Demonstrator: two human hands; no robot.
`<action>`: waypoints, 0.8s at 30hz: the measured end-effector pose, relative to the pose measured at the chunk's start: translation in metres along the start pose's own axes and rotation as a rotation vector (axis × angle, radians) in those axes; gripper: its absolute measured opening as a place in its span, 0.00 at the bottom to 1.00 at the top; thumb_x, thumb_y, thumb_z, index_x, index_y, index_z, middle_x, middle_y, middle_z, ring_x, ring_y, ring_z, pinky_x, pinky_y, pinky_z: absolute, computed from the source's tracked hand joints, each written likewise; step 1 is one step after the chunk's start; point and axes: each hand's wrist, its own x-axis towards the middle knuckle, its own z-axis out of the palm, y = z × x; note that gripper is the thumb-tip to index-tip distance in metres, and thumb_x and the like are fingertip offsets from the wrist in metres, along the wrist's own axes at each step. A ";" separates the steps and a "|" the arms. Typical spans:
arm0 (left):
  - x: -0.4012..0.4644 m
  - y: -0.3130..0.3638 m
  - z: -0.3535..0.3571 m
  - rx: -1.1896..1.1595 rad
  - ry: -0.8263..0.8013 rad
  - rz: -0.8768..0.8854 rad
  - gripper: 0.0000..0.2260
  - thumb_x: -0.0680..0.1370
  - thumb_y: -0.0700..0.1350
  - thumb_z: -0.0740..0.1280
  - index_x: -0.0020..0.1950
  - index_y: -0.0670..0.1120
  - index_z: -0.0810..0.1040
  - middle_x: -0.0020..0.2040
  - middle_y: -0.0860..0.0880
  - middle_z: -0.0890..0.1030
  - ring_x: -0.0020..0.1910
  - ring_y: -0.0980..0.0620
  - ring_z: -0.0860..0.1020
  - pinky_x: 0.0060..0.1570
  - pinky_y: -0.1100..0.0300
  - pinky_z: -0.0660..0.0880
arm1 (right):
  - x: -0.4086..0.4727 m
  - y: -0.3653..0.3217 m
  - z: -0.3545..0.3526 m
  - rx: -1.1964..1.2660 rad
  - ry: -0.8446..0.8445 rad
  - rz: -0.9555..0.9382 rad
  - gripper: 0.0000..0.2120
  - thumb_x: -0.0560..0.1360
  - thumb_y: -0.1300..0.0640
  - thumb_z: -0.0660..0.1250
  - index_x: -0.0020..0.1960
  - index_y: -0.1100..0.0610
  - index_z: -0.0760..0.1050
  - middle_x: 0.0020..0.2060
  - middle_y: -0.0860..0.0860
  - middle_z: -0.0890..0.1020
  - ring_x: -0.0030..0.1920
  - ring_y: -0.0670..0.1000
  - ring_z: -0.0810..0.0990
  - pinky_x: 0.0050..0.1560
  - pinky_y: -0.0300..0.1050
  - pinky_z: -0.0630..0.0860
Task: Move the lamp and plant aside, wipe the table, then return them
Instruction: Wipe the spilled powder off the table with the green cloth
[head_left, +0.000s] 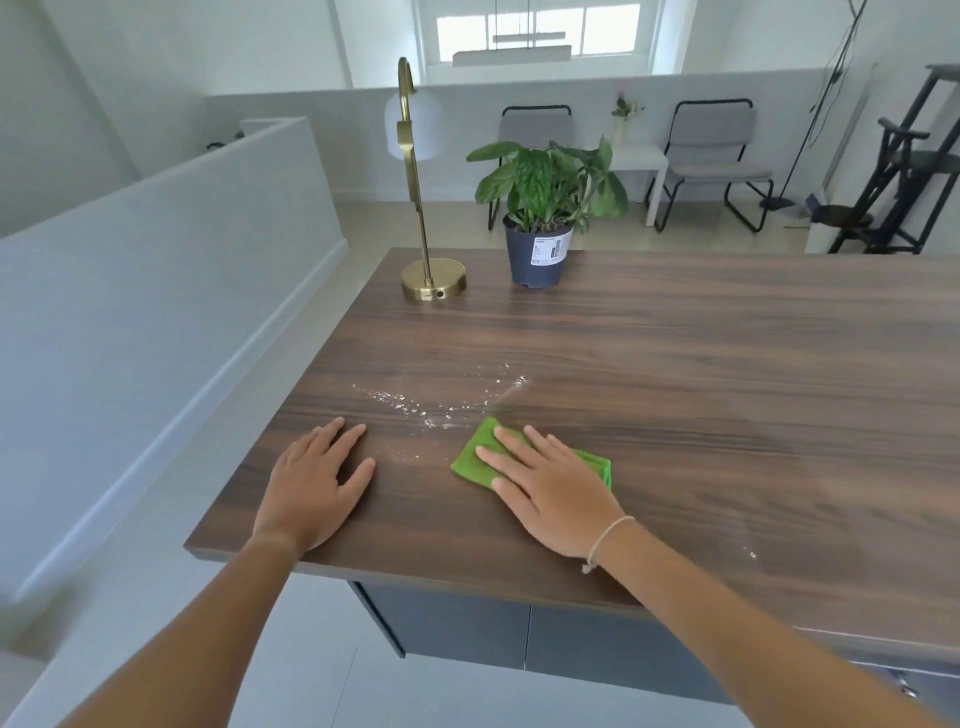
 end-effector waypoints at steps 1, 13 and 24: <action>0.000 0.000 -0.001 -0.005 -0.003 -0.003 0.29 0.72 0.61 0.49 0.72 0.54 0.63 0.75 0.51 0.62 0.75 0.49 0.58 0.74 0.52 0.53 | -0.016 0.002 -0.002 0.007 -0.005 -0.037 0.36 0.70 0.35 0.29 0.73 0.42 0.55 0.76 0.45 0.55 0.76 0.54 0.52 0.73 0.45 0.42; 0.001 0.001 -0.001 -0.016 0.005 -0.016 0.30 0.72 0.63 0.48 0.72 0.56 0.62 0.75 0.52 0.62 0.75 0.50 0.58 0.74 0.53 0.53 | 0.104 0.071 -0.013 -0.020 -0.001 0.326 0.22 0.80 0.47 0.44 0.74 0.44 0.52 0.77 0.48 0.51 0.76 0.59 0.50 0.75 0.54 0.47; 0.021 -0.017 -0.004 -0.079 0.025 -0.077 0.23 0.79 0.55 0.56 0.73 0.52 0.62 0.76 0.51 0.61 0.75 0.51 0.57 0.74 0.54 0.52 | 0.038 0.107 -0.028 -0.073 0.007 0.200 0.24 0.78 0.42 0.43 0.73 0.42 0.54 0.76 0.47 0.54 0.76 0.55 0.54 0.74 0.52 0.50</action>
